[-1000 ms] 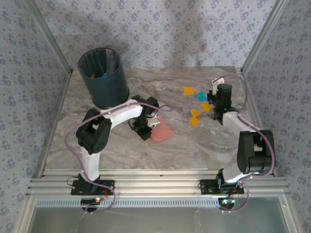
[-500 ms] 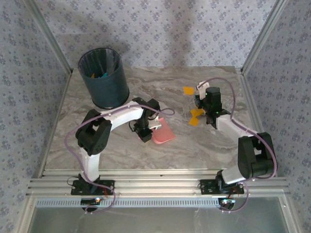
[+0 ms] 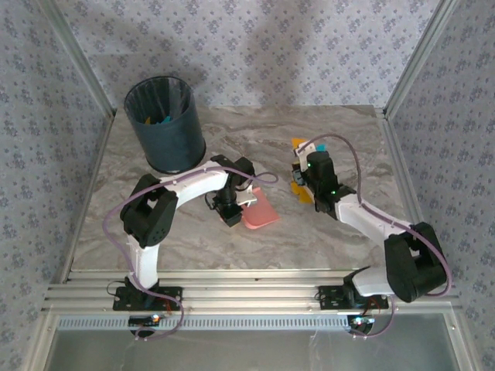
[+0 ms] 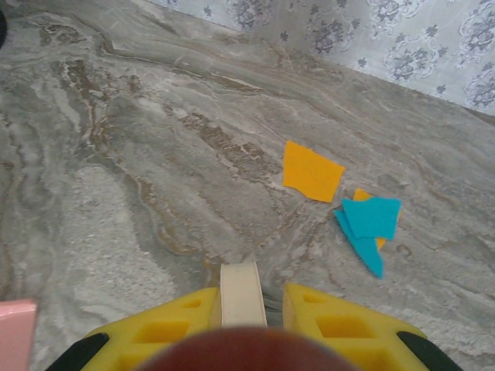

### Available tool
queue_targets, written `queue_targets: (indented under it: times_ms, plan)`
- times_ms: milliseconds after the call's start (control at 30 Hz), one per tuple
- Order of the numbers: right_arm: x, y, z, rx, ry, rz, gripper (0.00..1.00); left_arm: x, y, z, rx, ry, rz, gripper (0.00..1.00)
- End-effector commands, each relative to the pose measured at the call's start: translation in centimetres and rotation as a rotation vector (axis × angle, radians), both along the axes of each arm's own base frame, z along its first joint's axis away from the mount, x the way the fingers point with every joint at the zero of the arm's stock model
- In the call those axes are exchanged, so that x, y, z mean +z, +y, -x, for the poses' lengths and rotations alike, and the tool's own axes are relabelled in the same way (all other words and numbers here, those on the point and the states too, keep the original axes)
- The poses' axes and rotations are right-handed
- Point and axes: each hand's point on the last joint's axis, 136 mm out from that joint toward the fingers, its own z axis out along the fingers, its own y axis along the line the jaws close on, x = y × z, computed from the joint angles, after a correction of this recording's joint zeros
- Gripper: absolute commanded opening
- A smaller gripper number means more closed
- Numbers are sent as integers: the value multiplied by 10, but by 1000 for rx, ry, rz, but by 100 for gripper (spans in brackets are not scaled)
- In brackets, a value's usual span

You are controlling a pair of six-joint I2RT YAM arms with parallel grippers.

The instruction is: Sweep away the paper scraps from the table

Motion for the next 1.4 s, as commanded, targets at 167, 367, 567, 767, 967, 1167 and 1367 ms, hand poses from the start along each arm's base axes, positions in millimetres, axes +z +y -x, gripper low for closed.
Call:
queue_targets:
  times_ms: [167,367,567,767,967,1167,1367]
  plan:
    - [-10,13,20,-74,36,-111,0,9,4,9,-22,7,-12,0]
    - [-6,40,24,-25,39,-174,0,7,5,8,-22,10,-20,0]
    - [0,66,29,46,54,-209,0,6,7,8,-20,8,-33,0]
    - [5,86,35,137,79,-266,0,2,10,7,-11,12,-59,0]
    - [11,99,43,201,98,-322,0,3,10,6,-9,7,-61,0]
    - [23,102,48,217,99,-381,0,4,10,4,-3,-3,-63,0]
    - [38,98,54,215,71,-425,0,5,10,1,8,-10,-63,0]
